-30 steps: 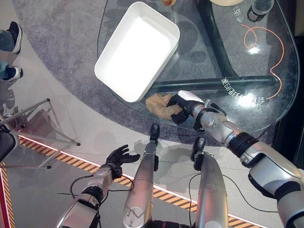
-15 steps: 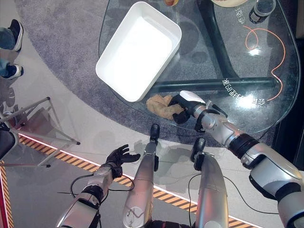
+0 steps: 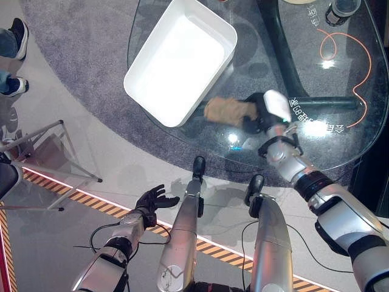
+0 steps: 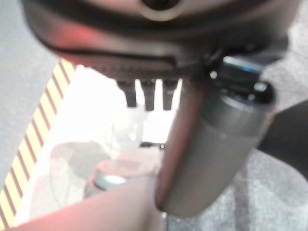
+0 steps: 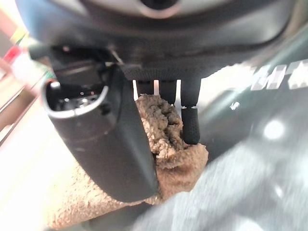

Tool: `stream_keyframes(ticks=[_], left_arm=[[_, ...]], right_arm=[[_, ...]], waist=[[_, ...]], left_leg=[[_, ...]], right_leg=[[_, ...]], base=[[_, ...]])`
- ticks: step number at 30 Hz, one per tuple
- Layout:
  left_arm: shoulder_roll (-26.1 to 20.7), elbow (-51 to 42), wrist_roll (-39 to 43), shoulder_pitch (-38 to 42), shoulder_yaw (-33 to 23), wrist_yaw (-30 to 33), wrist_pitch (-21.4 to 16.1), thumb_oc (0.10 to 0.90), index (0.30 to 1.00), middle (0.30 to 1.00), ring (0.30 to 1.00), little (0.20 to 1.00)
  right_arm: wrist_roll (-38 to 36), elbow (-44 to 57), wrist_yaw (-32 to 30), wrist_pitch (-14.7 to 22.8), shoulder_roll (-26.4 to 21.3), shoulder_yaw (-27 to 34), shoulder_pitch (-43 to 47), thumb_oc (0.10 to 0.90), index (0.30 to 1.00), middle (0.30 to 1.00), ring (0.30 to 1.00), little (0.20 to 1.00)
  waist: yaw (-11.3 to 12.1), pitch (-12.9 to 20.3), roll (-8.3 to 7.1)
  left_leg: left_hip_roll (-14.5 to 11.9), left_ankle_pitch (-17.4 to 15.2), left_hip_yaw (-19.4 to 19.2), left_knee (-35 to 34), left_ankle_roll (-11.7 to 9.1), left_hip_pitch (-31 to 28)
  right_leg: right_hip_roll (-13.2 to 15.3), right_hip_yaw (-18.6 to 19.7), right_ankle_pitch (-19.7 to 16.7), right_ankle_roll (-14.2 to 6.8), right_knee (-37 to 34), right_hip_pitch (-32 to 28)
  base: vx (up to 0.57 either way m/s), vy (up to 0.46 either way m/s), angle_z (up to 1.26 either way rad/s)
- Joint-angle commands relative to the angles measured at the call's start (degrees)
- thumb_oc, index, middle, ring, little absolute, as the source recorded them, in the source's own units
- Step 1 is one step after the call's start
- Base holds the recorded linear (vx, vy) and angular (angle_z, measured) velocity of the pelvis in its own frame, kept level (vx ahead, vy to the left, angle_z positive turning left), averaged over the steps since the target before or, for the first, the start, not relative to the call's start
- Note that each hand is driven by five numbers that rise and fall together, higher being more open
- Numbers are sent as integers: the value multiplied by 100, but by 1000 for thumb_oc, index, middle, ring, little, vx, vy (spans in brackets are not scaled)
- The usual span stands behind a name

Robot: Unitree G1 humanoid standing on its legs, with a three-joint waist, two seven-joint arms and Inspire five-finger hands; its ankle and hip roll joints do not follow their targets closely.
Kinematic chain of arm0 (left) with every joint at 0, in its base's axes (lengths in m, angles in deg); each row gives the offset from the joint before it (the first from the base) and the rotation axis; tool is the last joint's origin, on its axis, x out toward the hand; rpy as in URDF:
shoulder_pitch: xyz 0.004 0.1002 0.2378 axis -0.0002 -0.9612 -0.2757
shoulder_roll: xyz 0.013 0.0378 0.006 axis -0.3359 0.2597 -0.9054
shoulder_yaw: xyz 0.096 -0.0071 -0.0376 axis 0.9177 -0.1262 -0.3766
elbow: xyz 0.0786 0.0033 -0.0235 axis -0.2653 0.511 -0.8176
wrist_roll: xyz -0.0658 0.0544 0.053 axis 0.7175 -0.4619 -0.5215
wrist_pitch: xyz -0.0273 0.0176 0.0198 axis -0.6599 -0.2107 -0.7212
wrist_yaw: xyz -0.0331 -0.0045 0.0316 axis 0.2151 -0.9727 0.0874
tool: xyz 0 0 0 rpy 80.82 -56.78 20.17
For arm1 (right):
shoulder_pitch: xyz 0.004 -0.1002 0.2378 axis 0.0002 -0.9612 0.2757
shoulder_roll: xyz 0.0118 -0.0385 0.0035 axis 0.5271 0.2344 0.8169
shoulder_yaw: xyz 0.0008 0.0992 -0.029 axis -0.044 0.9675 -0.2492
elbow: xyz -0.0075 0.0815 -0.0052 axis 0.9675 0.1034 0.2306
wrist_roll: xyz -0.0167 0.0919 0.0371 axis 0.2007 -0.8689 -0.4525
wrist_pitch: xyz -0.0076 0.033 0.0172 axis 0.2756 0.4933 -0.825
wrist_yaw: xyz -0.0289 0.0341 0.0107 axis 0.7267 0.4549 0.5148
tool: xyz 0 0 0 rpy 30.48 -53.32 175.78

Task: Wipe the table with a cloth and put it in the basket.

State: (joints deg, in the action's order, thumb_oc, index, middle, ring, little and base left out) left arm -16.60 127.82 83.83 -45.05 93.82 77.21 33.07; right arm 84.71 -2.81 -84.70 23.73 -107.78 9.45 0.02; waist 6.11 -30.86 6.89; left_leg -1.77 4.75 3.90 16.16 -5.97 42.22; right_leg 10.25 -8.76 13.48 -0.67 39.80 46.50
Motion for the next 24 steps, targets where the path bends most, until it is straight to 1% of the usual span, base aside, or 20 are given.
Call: stream_keyframes(ticks=[1, 2, 3, 4, 5, 7, 8, 9, 10, 11, 12, 13, 14, 15, 16, 18, 19, 22, 24], left_arm=[[-266, 127, 60, -318, 66, -2, -78, 800, 900, 900, 900, 900], [-266, 127, 60, -318, 66, -2, -78, 800, 900, 900, 900, 900], [-289, 98, 79, -277, 65, 14, -64, 800, 900, 900, 900, 900], [-304, 94, 77, -288, 60, 7, -63, 800, 900, 900, 900, 900], [-316, 95, 63, -348, 66, 0, -55, 800, 900, 900, 900, 900], [-326, 92, 56, -351, 63, -6, -60, 800, 900, 900, 900, 900], [-362, 92, 59, -322, 48, -37, -79, 800, 900, 900, 900, 900], [-358, 98, 62, -365, 65, -39, -79, 800, 900, 900, 900, 900], [-366, 92, 61, -322, 49, -35, -81, 800, 900, 900, 900, 900], [-370, 82, 55, -326, 39, -23, -73, 800, 900, 900, 900, 900], [-391, 71, 58, -365, 45, -36, -50, 800, 900, 900, 900, 900], [-409, 71, 62, -360, 42, -45, -45, 800, 900, 900, 900, 900], [-421, 67, 63, -321, 29, -46, -48, 800, 900, 900, 900, 900], [-423, 95, 52, -359, 32, -57, -53, 800, 900, 900, 900, 900], [-440, 113, 48, -304, 0, -63, -42, 800, 900, 900, 900, 900], [-450, 129, 32, -296, -10, -71, -35, 800, 900, 900, 900, 900], [-467, 154, 36, -273, -15, -81, -20, 800, 900, 900, 900, 900], [-497, 197, 36, -230, -28, -104, -2, 800, 900, 900, 900, 900], [-513, 211, 42, -210, -32, -113, 10, 800, 900, 900, 900, 900]], right_arm=[[-314, -407, -884, 65, -944, 543, 437, 100, 300, 300, 300, 200], [-314, -407, -884, 65, -944, 543, 437, 100, 300, 300, 300, 200], [-436, -583, -992, 115, -1025, 656, 487, 100, 300, 300, 300, 200], [-511, -694, -1026, 126, -1070, 742, 480, 100, 300, 300, 300, 200], [-595, -923, -1095, 163, -1144, 862, 423, 100, 300, 300, 300, 200], [-800, -1101, -1192, 131, -1194, 980, 403, 100, 300, 300, 300, 200], [-928, -1364, -1286, 229, -1276, 1138, 404, 100, 300, 300, 300, 200], [-976, -1396, -1318, 208, -1277, 1144, 357, 100, 300, 300, 300, 200], [-995, -1409, -1328, 215, -1292, 1171, 397, 100, 300, 300, 300, 200], [-1125, -1546, -1401, 187, -1337, 1299, 370, 100, 300, 300, 300, 200], [-1225, -1690, -1464, 173, -1386, 1408, 296, 100, 300, 300, 300, 200], [-1427, -1801, -1532, 176, -1427, 1493, 274, 100, 300, 300, 300, 200], [-1446, -1810, -1537, 174, -1443, 1516, 307, 100, 300, 300, 300, 200], [-1656, -1934, -1630, 169, -1467, 1624, 225, 100, 300, 300, 300, 200], [-1958, -2073, -1702, 186, -1516, 1797, 218, 100, 300, 300, 300, 200], [-2179, -2154, -1749, 227, -1524, 1892, 174, 100, 300, 300, 300, 200], [-2413, -2269, -1756, 282, -1554, 2037, 119, 100, 300, 300, 300, 200], [-2619, -2319, -1749, 372, -1563, 2142, 49, 100, 300, 300, 300, 200], [-2612, -2296, -1721, 375, -1566, 2134, 50, 100, 300, 300, 300, 200]], waist=[[-73, 106, -65], [-73, 106, -65], [-75, 106, -66], [-74, 106, -69], [-73, 106, -75], [-70, 106, -80], [-71, 106, -78], [-68, 106, -76], [-71, 106, -78], [-75, 106, -84], [-73, 106, -85], [-76, 106, -88], [-78, 106, -91], [-79, 106, -95], [-92, 106, -102], [-96, 106, -108], [-107, 106, -113], [-127, 106, -123], [-134, 106, -133]], left_leg=[[344, -841, -369, 1024, 496, -79], [344, -841, -369, 1024, 496, -79], [344, -677, -369, 985, 525, 58], [342, -689, -363, 1001, 532, 66], [339, -887, -340, 1074, 521, -51], [336, -896, -326, 1093, 525, -32], [336, -730, -331, 1043, 556, 86], [337, -917, -315, 1098, 538, -35], [336, -735, -330, 1044, 558, 86], [332, -742, -330, 1049, 563, 86], [334, -940, -310, 1122, 552, -22], [332, -949, -304, 1133, 557, -14], [331, -768, -322, 1083, 577, 107], [329, -956, -298, 1139, 557, -12], [325, -777, -310, 1087, 577, 110], [320, -783, -307, 1092, 576, 109], [314, -789, -305, 1081, 578, 102], [313, -792, -305, 1062, 578, 91], [302, -789, -307, 1062, 571, 91]], right_leg=[[-251, -18, -770, -235, -761, -232], [-251, -18, -770, -235, -761, -232], [-249, -60, -938, -183, -834, -118], [-251, -60, -932, -181, -819, -111], [-263, -13, -747, -231, -714, -206], [-266, -10, -747, -231, -711, -200], [-262, -55, -913, -179, -796, -110], [-271, -8, -735, -230, -711, -209], [-264, -55, -910, -178, -796, -111], [-273, -54, -906, -181, -790, -114], [-284, -4, -728, -234, -696, -202], [-284, -4, -729, -237, -688, -193], [-275, -52, -903, -185, -770, -95], [-289, -1, -728, -242, -692, -197], [-290, -46, -905, -194, -770, -93], [-296, -41, -900, -197, -766, -97], [-304, -35, -901, -206, -770, -99], [-318, -22, -919, -219, -795, -101], [-321, -16, -922, -225, -795, -98]], base=[[71, -25, 1], [0, 0, 0], [-64, -11, -1], [12, -31, -2], [81, -38, -2], [7, -29, -2], [0, 0, 0], [-69, -9, 1], [0, 0, 0], [0, 0, 0], [84, -37, 0], [0, 0, 0], [0, 0, 0], [-67, -15, 1], [0, 0, 0], [-34, -5, 0], [0, 0, 0], [0, 0, 0], [0, 0, 0]])
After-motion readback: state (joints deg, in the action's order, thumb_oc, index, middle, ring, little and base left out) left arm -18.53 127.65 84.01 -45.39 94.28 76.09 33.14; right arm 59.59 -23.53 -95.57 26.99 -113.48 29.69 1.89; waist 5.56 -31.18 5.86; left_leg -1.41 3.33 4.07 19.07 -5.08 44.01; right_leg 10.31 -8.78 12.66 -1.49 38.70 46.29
